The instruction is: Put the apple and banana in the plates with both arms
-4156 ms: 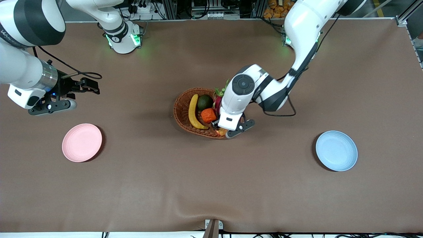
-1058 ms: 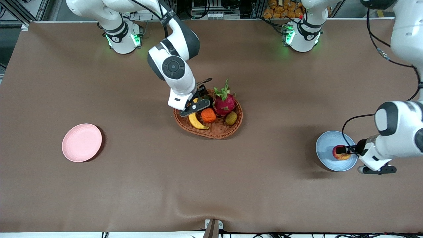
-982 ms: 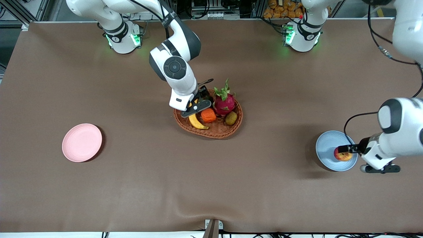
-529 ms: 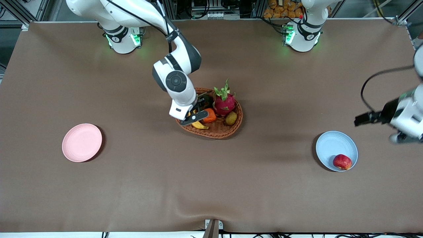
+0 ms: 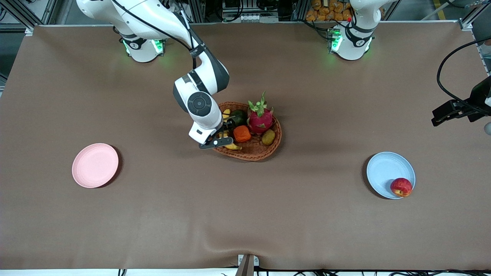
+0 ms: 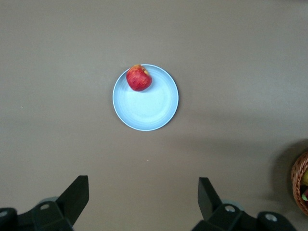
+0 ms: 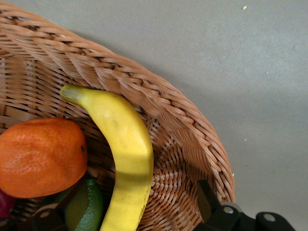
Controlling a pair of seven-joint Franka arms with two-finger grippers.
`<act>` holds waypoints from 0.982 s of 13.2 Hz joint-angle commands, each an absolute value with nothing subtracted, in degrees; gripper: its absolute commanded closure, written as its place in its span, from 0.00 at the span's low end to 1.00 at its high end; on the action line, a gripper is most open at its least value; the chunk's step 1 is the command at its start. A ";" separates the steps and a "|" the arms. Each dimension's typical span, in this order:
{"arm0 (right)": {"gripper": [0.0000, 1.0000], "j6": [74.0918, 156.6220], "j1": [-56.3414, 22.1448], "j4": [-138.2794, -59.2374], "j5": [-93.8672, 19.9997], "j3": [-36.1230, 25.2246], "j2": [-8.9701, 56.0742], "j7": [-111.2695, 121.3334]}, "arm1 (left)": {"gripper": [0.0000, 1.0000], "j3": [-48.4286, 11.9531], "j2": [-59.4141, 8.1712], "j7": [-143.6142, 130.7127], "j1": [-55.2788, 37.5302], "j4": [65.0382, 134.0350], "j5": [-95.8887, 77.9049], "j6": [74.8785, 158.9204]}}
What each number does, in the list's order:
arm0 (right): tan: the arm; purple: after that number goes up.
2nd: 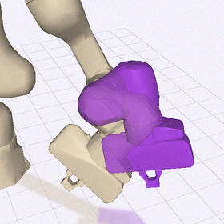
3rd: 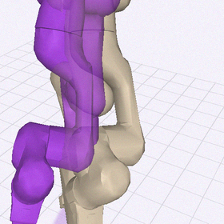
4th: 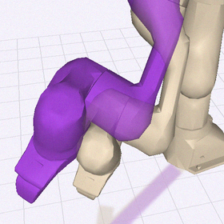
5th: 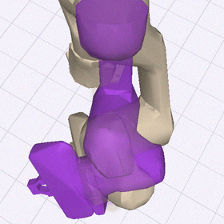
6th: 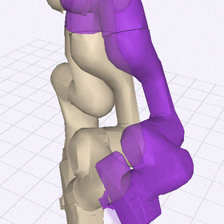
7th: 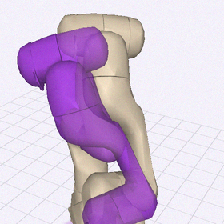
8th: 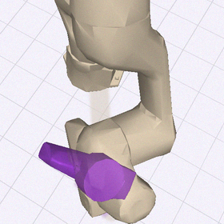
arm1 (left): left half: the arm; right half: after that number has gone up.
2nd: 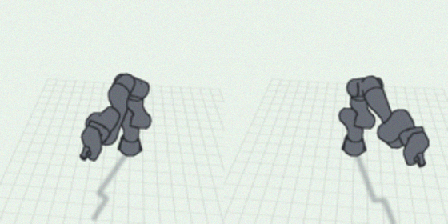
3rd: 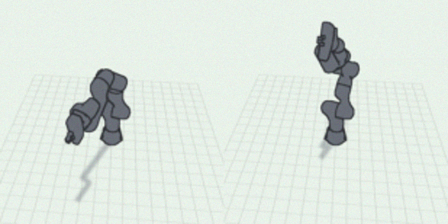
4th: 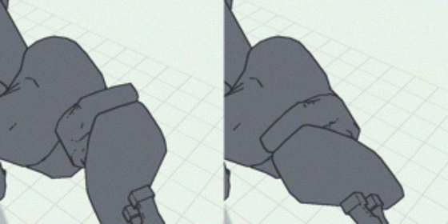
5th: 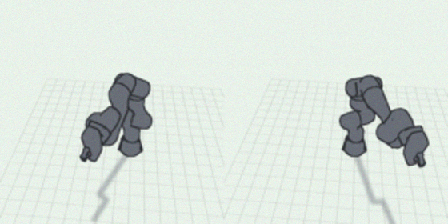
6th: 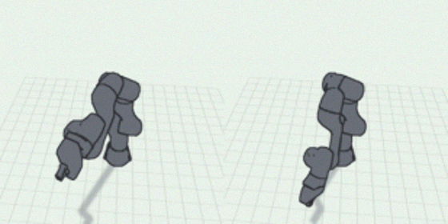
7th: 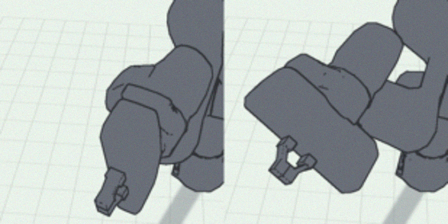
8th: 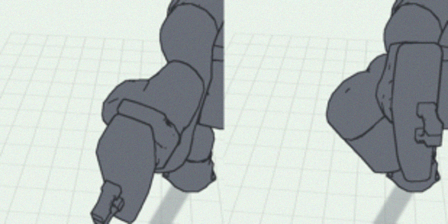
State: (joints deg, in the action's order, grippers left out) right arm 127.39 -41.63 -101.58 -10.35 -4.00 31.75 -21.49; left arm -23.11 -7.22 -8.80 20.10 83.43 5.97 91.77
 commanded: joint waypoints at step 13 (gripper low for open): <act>0.16 129.29 -42.10 -101.51 -15.56 -3.78 35.51 -22.41 | 0.00 -22.95 -2.21 -8.09 18.30 83.40 3.79 86.40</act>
